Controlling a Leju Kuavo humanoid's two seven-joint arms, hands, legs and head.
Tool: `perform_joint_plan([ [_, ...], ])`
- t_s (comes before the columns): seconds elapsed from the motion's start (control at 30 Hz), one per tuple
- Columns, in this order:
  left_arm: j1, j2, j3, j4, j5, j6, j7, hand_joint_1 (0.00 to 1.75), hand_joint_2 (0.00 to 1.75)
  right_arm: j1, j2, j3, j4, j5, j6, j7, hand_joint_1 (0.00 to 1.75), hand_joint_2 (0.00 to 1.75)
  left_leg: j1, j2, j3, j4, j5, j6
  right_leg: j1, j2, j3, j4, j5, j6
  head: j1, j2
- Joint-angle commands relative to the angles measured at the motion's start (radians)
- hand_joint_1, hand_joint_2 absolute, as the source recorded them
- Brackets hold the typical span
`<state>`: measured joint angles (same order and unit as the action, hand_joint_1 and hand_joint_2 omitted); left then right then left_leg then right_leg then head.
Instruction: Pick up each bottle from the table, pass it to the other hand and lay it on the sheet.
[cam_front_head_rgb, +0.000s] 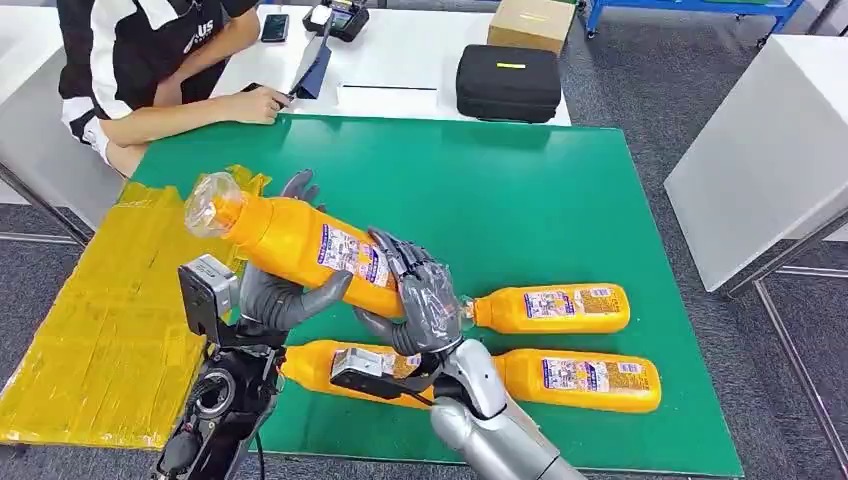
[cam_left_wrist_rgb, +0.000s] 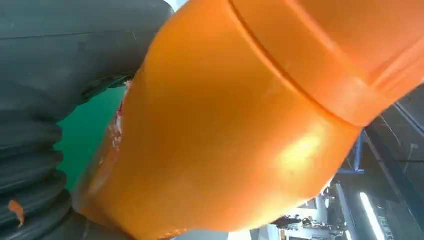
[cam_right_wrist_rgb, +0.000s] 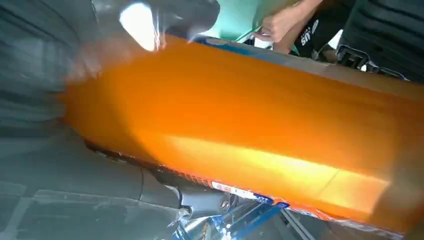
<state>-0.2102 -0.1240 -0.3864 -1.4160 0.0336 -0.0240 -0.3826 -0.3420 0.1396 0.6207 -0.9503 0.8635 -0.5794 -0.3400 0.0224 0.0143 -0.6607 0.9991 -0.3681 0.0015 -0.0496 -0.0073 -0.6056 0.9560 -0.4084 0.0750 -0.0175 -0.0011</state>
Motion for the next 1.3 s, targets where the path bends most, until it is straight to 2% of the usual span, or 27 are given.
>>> perform_joint_plan([
  [0.03,-0.044,0.012,0.014,0.066,0.036,-0.007,0.014,0.0,1.75,0.003,-0.028,0.082,-0.065,-0.163,0.13,-0.1,1.75,1.75,0.001,-0.002,0.006,0.001,-0.003,0.001,0.001,0.0,0.006,0.001,-0.003,-0.006,0.0,0.0],
  [0.1,-0.042,0.007,0.024,0.067,0.046,0.002,0.015,0.0,1.75,0.006,-0.026,0.073,-0.07,-0.193,0.148,-0.102,1.75,1.75,0.001,-0.001,0.002,0.0,-0.001,0.0,0.001,0.0,0.002,0.0,-0.001,-0.003,0.0,0.0],
  [0.13,-0.042,0.007,0.024,0.067,0.046,0.002,0.015,0.07,1.75,0.006,-0.026,0.073,-0.07,-0.193,0.148,-0.102,1.75,1.75,0.0,-0.001,0.005,0.0,-0.003,0.001,0.001,0.0,0.005,0.0,-0.003,-0.006,0.0,0.0],
  [0.17,-0.04,0.0,0.034,0.07,0.058,0.011,0.018,0.42,1.75,0.009,-0.028,0.064,-0.072,-0.231,0.167,-0.114,1.75,1.75,0.0,-0.001,0.004,0.0,-0.002,0.0,0.001,0.0,0.004,0.0,-0.002,-0.004,0.0,0.0],
  [0.2,-0.038,-0.003,0.039,0.071,0.067,0.016,0.018,1.59,1.75,0.012,-0.03,0.062,-0.075,-0.248,0.175,-0.119,1.75,1.75,0.001,-0.001,0.006,0.001,-0.003,0.001,0.001,0.0,0.006,0.001,-0.003,-0.007,0.0,0.0],
  [0.23,-0.037,-0.003,0.039,0.071,0.071,0.019,0.017,1.75,1.75,0.014,-0.032,0.06,-0.079,-0.256,0.177,-0.121,1.75,1.75,0.0,-0.001,0.004,0.0,-0.002,0.001,0.001,-0.001,0.004,0.0,-0.002,-0.004,0.0,0.0],
  [0.53,-0.037,-0.001,0.038,0.072,0.075,0.023,0.015,1.75,1.75,0.017,-0.034,0.059,-0.086,-0.264,0.181,-0.123,1.75,1.75,0.0,-0.002,0.004,0.0,-0.002,0.001,0.001,-0.001,0.004,0.0,-0.002,-0.005,0.0,0.0],
  [0.7,-0.05,0.02,-0.005,0.105,0.114,0.044,0.004,1.75,1.75,0.046,-0.044,0.03,-0.124,-0.272,0.127,-0.124,1.75,1.75,0.0,-0.002,0.006,0.0,-0.002,0.001,0.001,-0.001,0.006,0.0,-0.003,-0.006,0.0,0.0],
  [1.3,-0.05,0.02,-0.007,0.105,0.115,0.044,0.004,1.75,1.75,0.048,-0.045,0.027,-0.128,-0.272,0.123,-0.124,1.75,1.75,0.0,-0.001,0.002,0.0,-0.001,0.0,0.0,0.0,0.002,0.0,-0.001,-0.003,0.0,0.0],
])
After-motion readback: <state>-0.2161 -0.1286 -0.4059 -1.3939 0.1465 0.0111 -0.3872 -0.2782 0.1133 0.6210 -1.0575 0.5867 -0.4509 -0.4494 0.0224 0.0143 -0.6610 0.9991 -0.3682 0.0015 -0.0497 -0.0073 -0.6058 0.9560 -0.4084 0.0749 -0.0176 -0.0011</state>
